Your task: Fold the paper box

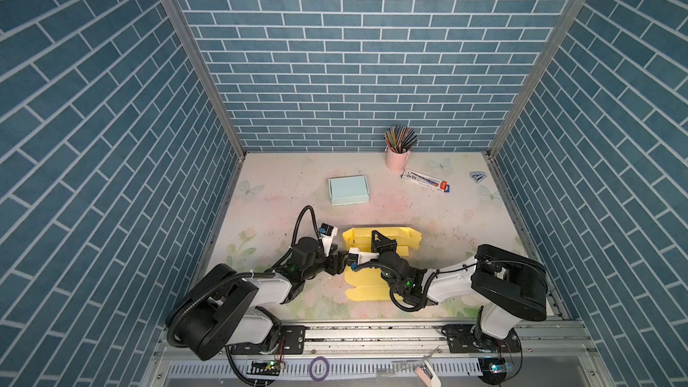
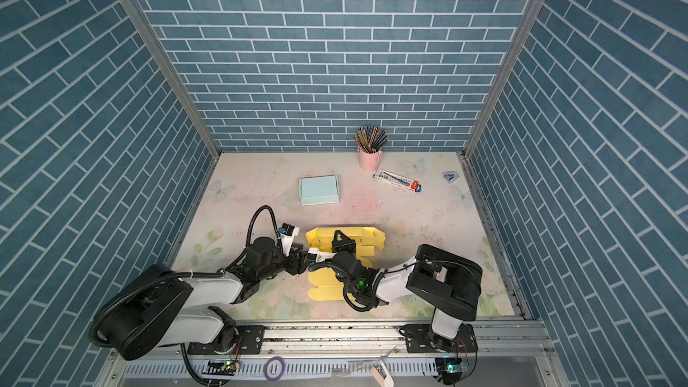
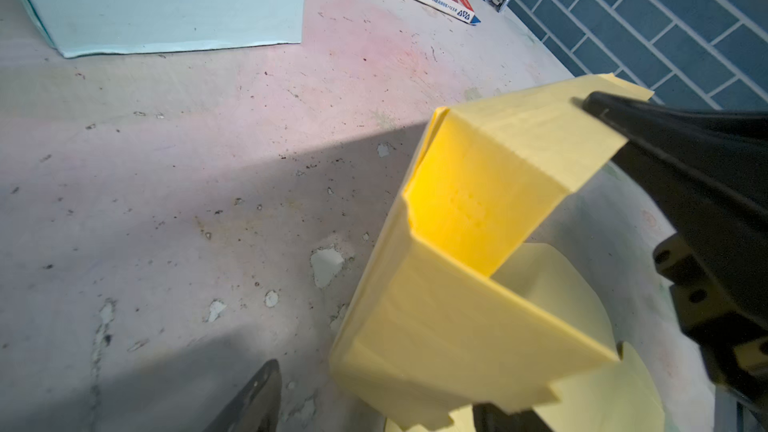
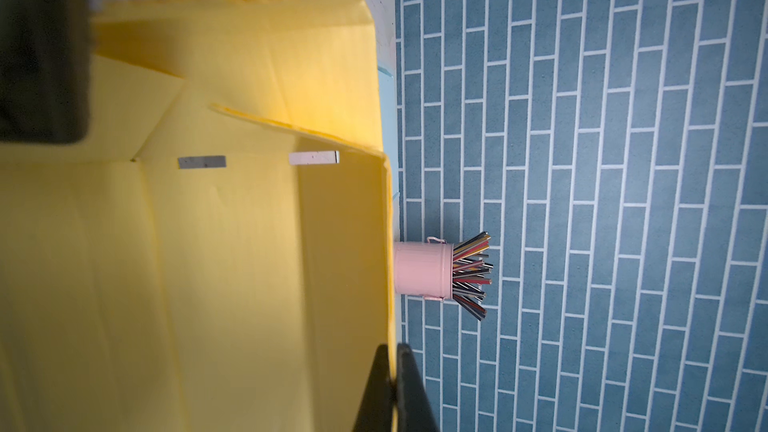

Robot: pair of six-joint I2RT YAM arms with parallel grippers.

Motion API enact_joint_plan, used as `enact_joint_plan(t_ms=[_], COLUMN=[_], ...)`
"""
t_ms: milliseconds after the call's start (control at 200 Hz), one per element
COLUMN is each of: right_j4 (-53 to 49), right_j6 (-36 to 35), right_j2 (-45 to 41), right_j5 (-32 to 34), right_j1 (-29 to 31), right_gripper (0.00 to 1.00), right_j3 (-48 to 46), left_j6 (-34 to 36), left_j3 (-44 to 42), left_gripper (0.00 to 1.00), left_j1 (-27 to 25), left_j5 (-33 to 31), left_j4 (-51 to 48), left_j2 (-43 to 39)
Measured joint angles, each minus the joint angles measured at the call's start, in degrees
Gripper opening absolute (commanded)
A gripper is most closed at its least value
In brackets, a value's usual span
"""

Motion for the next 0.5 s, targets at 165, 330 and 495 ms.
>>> enact_joint_plan(t_ms=[165, 330, 495], right_j4=[0.17, 0.74, 0.74], right_j6=[0.00, 0.50, 0.22], right_j2=[-0.02, -0.35, -1.05], right_j5=[-0.17, -0.61, -0.70], right_j1=[-0.02, -0.68, -1.51], right_gripper=[0.00, 0.00, 0.00], right_j3=[0.00, -0.02, -0.02], left_j6=[0.04, -0.63, -2.67], left_j3=[-1.57, -2.69, 1.09], left_gripper=[0.77, 0.86, 0.80], left_j1=[-0.07, 0.17, 3.72], left_j5=[0.28, -0.70, 1.16], left_j4=[1.53, -5.11, -17.73], left_j2=[-3.28, -20.76, -31.87])
